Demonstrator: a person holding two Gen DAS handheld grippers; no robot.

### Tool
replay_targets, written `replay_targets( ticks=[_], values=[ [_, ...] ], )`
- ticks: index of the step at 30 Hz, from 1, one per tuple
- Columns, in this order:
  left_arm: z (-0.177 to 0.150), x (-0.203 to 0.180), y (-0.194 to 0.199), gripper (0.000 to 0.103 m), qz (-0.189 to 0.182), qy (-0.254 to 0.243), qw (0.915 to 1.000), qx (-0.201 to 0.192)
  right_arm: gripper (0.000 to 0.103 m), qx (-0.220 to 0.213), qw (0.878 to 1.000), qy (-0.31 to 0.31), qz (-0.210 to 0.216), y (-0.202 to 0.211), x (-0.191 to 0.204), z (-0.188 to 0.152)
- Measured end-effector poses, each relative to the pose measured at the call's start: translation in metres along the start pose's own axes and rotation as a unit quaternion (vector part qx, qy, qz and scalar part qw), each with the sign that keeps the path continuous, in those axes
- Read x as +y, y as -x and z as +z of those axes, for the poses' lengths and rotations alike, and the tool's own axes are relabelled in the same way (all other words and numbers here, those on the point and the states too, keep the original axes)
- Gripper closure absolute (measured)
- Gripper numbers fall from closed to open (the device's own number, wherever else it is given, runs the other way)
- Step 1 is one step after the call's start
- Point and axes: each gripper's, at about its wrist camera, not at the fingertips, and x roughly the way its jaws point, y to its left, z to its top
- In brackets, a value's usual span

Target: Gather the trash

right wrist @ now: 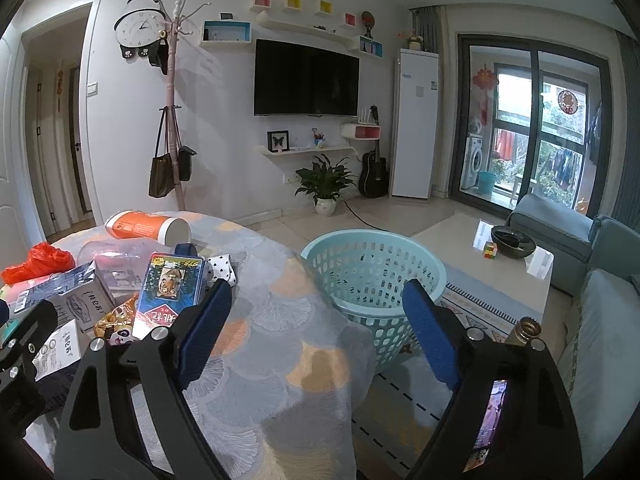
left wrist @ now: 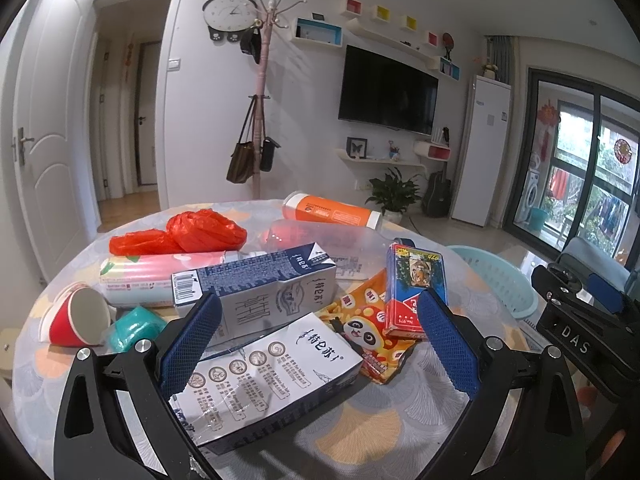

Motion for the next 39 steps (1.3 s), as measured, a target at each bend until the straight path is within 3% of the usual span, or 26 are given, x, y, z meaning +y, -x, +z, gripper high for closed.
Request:
replay_targets(
  ticks=[7, 11, 18, 23, 27, 31, 39],
  values=[
    [0.001, 0.005, 0.004, 0.008, -0.007, 0.008, 0.9999, 0.006, 0.02, 0.002, 1.0, 0.004, 0.007, 0.0, 0.001, 0.002],
    [0.008, 0.028, 0.013, 0.008, 0.0, 0.0, 0.9995, 0.031, 0.02, 0.001, 1.0, 0.007, 0.02, 0.0, 0.004, 0.009],
    [0.013, 0.087, 0.008, 0.008, -0.05, 0.029, 0.9932, 0.101, 0.02, 0.013, 0.997, 0.028, 0.071, -0.006, 0.029, 0.024],
    [0.007, 0.085, -0.01, 0.009, -0.06, -0.014, 0.9883, 0.139, 0.02, 0.054, 0.991, 0.043, 0.113, -0.024, 0.054, 0.027],
    [0.006, 0.073, -0.022, 0.009, -0.098, -0.041, 0.9795, 0.171, 0.02, 0.086, 0.985, 0.06, 0.136, -0.04, 0.074, 0.028],
    [0.004, 0.06, -0.035, 0.009, -0.095, -0.086, 0.972, 0.197, 0.02, 0.134, 0.976, 0.067, 0.16, -0.059, 0.087, 0.024],
    [-0.005, 0.047, -0.049, 0.013, -0.097, -0.108, 0.9609, 0.236, 0.02, 0.19, 0.966, 0.072, 0.158, -0.085, 0.102, 0.011]
  ],
)
